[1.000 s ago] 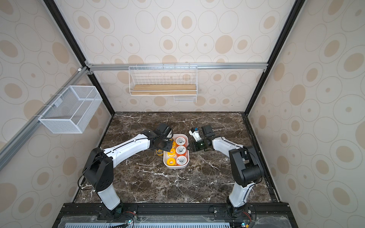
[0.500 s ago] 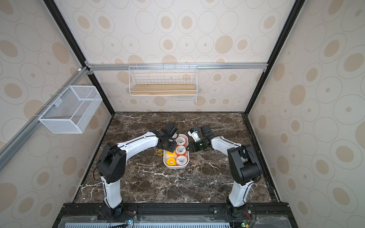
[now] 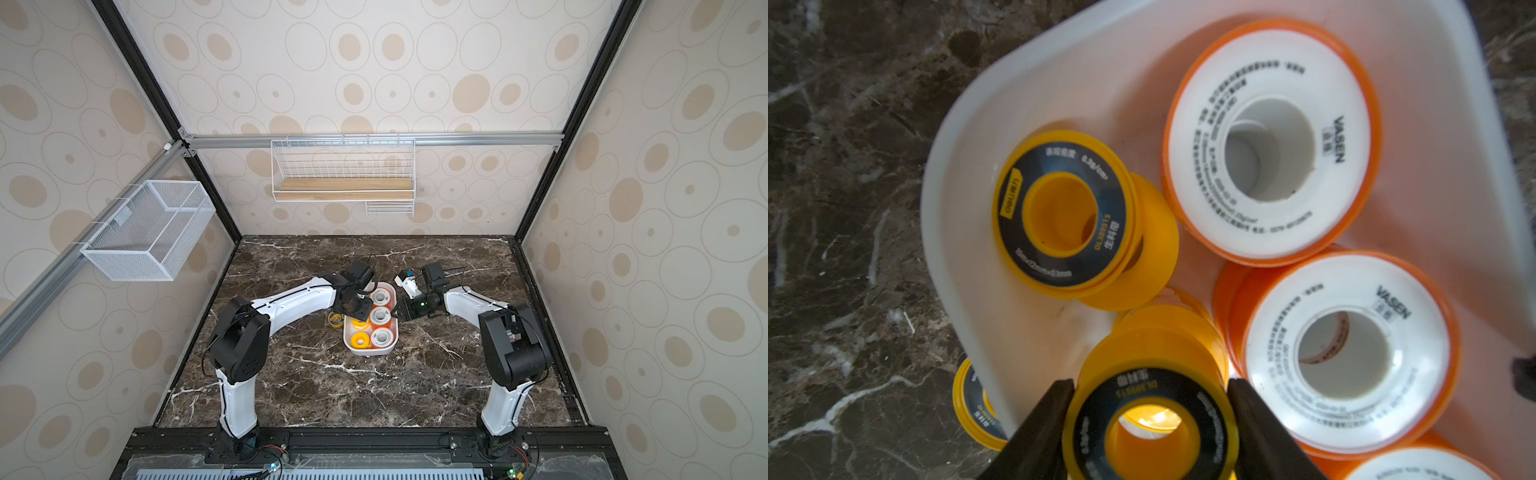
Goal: Put the sealing tape into the storage box
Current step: Place the sealing tape in the storage box.
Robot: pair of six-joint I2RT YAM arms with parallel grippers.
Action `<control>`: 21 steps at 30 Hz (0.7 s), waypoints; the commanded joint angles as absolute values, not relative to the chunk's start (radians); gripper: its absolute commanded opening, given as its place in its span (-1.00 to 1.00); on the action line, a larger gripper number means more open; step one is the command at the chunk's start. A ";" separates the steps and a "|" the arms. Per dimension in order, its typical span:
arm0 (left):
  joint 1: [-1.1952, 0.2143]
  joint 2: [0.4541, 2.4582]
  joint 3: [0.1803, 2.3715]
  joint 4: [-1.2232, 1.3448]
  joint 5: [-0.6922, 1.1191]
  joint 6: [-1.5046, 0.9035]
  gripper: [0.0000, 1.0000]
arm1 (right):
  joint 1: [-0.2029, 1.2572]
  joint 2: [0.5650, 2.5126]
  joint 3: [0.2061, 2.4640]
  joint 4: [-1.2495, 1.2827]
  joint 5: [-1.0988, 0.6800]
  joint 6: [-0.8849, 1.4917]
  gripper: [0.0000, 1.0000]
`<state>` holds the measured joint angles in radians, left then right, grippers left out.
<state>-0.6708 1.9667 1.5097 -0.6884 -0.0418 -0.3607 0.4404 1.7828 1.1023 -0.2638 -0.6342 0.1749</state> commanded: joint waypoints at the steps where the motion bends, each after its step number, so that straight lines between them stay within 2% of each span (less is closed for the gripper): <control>1: -0.676 1.989 1.540 -0.710 -0.072 -0.348 0.20 | 0.447 1.796 1.123 -0.281 -0.640 0.157 -0.30; 13: -0.676 2.000 1.551 -0.711 -0.077 -0.354 0.31 | 0.446 1.798 1.126 -0.288 -0.635 0.155 -0.29; 21: -0.676 1.955 1.549 -0.735 -0.104 -0.354 0.31 | 0.448 1.802 1.129 -0.291 -0.641 0.156 -0.32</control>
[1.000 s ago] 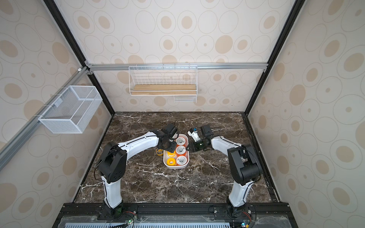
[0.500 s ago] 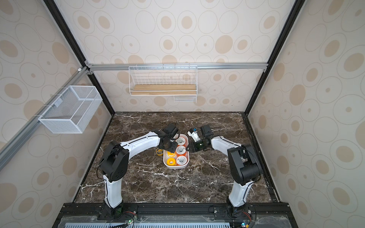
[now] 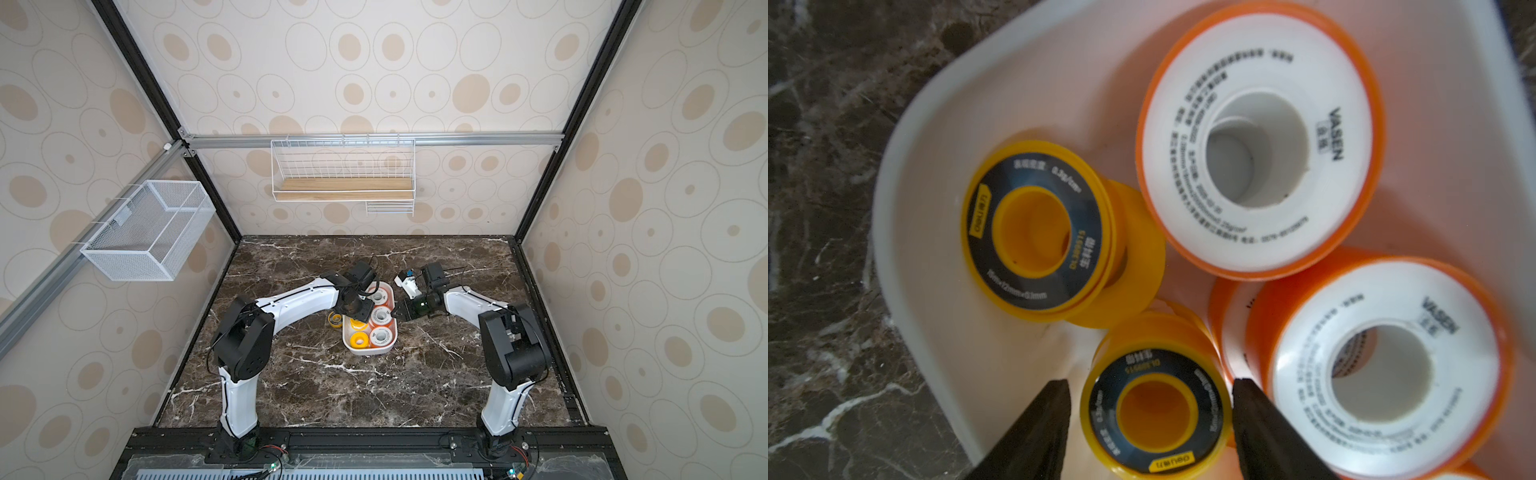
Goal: Put the sealing tape into the storage box
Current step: Place the sealing tape in the storage box.
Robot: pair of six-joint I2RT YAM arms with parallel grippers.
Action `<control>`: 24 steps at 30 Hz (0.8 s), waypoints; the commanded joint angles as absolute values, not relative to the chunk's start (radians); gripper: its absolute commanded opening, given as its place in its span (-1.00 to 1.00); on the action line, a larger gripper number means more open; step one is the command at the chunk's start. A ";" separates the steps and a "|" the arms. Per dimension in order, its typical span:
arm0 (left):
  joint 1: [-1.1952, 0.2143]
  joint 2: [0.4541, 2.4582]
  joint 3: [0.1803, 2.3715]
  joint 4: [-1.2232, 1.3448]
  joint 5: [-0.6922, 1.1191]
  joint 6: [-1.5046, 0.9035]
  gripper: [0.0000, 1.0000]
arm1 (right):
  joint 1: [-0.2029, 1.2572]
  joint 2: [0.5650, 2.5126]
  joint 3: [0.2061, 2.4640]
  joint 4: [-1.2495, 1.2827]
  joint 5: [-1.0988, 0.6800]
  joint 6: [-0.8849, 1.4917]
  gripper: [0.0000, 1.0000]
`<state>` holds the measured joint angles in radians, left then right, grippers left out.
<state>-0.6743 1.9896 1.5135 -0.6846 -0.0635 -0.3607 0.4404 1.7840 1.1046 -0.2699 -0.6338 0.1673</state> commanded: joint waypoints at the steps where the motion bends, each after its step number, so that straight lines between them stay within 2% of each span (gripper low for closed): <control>1: -0.676 1.939 1.545 -0.737 -0.107 -0.354 0.31 | 0.448 1.804 1.129 -0.291 -0.643 0.155 -0.32; 12: -0.642 1.737 1.427 -0.756 -0.178 -0.347 0.33 | 0.450 1.801 1.129 -0.294 -0.639 0.152 -0.34; 19: -0.548 1.625 1.286 -0.704 -0.102 -0.374 0.38 | 0.450 1.792 1.126 -0.295 -0.630 0.153 -0.34; 24: -0.518 1.621 1.240 -0.680 -0.089 -0.383 0.42 | 0.451 1.792 1.126 -0.298 -0.626 0.150 -0.34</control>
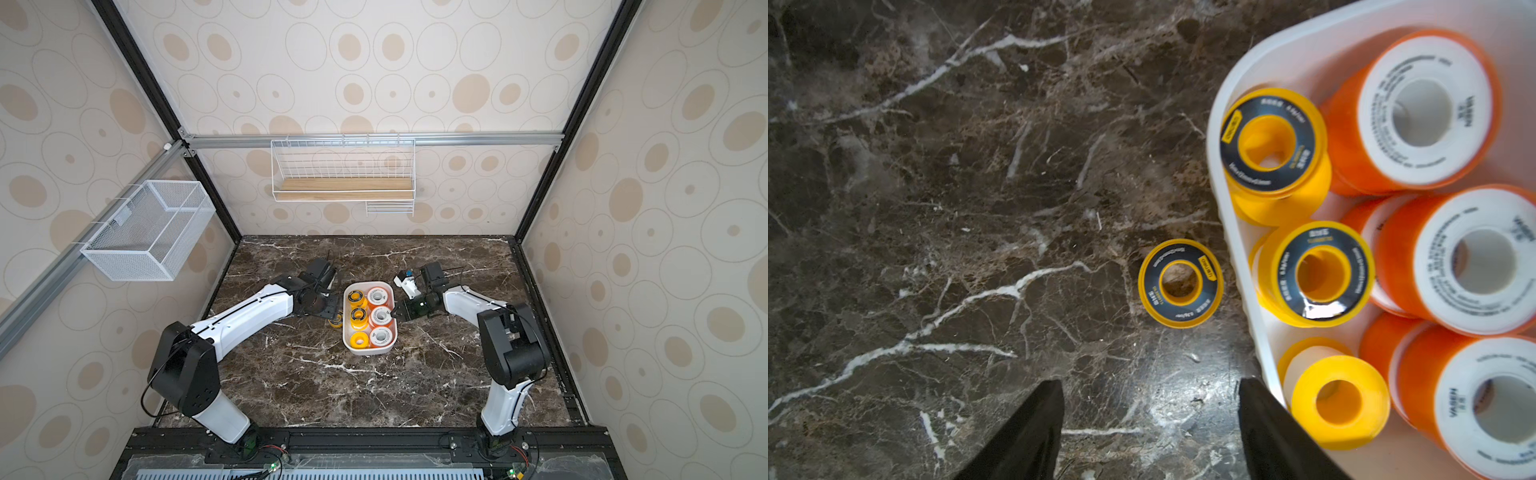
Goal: Put the sealing tape into the storage box
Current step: Place the sealing tape in the storage box, then pick up the sealing tape at the center of the board.
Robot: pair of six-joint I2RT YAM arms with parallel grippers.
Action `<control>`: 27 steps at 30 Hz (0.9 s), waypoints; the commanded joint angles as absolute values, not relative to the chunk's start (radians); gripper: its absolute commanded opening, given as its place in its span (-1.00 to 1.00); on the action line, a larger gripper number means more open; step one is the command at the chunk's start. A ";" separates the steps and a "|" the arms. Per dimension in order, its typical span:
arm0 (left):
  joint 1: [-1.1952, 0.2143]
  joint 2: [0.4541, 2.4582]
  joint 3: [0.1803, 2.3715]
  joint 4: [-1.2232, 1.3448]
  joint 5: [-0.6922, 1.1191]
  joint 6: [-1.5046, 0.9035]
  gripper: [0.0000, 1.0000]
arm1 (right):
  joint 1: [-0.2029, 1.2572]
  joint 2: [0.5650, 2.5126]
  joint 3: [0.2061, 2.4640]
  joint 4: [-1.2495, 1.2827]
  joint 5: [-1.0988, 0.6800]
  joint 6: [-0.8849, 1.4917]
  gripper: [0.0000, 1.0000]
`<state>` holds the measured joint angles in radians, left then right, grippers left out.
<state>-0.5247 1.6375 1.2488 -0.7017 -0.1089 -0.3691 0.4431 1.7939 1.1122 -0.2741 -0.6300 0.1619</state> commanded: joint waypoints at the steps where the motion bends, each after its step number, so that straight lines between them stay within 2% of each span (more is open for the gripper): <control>1: -0.511 1.626 1.235 -0.678 -0.085 -0.388 0.42 | 0.450 1.791 1.127 -0.298 -0.625 0.150 -0.34; 9: -0.485 1.664 1.218 -0.653 -0.051 -0.397 0.42 | 0.450 1.796 1.128 -0.298 -0.611 0.153 -0.48; 16: -0.485 1.660 1.209 -0.655 -0.074 -0.384 0.42 | 0.450 1.780 1.149 -0.316 -0.621 0.184 -0.30; 27: -0.470 1.631 1.184 -0.596 -0.060 -0.371 0.41 | 0.450 1.846 1.357 -0.547 -0.474 0.234 -0.26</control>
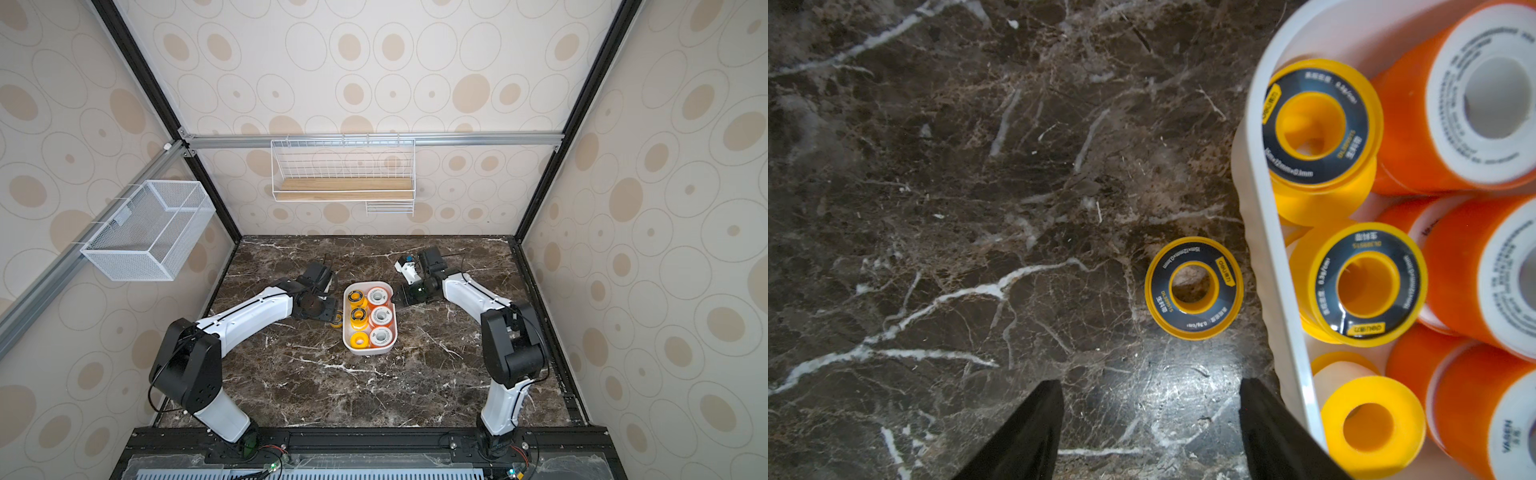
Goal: Put the sealing tape into the storage box
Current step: Pick up the sealing tape at the center of the board.
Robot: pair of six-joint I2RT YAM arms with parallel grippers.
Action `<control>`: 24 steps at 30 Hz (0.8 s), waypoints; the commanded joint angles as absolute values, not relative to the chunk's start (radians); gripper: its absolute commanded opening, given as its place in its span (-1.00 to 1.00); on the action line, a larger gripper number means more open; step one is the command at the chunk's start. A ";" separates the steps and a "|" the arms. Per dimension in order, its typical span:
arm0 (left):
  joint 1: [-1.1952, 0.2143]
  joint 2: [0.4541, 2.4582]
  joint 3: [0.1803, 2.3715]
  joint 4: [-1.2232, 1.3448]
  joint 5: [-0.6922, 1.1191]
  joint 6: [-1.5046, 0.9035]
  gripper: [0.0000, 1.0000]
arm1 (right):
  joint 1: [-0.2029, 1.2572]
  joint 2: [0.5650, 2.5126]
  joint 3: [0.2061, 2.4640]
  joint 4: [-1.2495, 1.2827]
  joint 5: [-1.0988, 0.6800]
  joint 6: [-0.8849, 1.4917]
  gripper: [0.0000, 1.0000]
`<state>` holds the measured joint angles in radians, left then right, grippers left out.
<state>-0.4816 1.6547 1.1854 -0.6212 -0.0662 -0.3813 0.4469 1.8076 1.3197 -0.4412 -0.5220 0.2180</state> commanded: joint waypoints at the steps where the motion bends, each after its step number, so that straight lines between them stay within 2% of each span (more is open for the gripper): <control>1: -0.469 1.631 1.183 -0.593 -0.055 -0.370 0.42 | 0.451 1.856 1.371 -0.563 -0.466 0.234 -0.25; 9: -0.456 1.605 1.159 -0.561 -0.027 -0.376 0.42 | 0.465 1.922 1.458 -0.652 -0.418 0.236 -0.18; 24: -0.450 1.611 1.153 -0.546 -0.007 -0.376 0.42 | 0.503 2.008 1.553 -0.697 -0.357 0.256 -0.20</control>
<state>-0.4561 1.6302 1.1534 -0.5533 -0.0185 -0.3813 0.4999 1.9728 1.5215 -0.6594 -0.3897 0.2401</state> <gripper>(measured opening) 0.711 0.403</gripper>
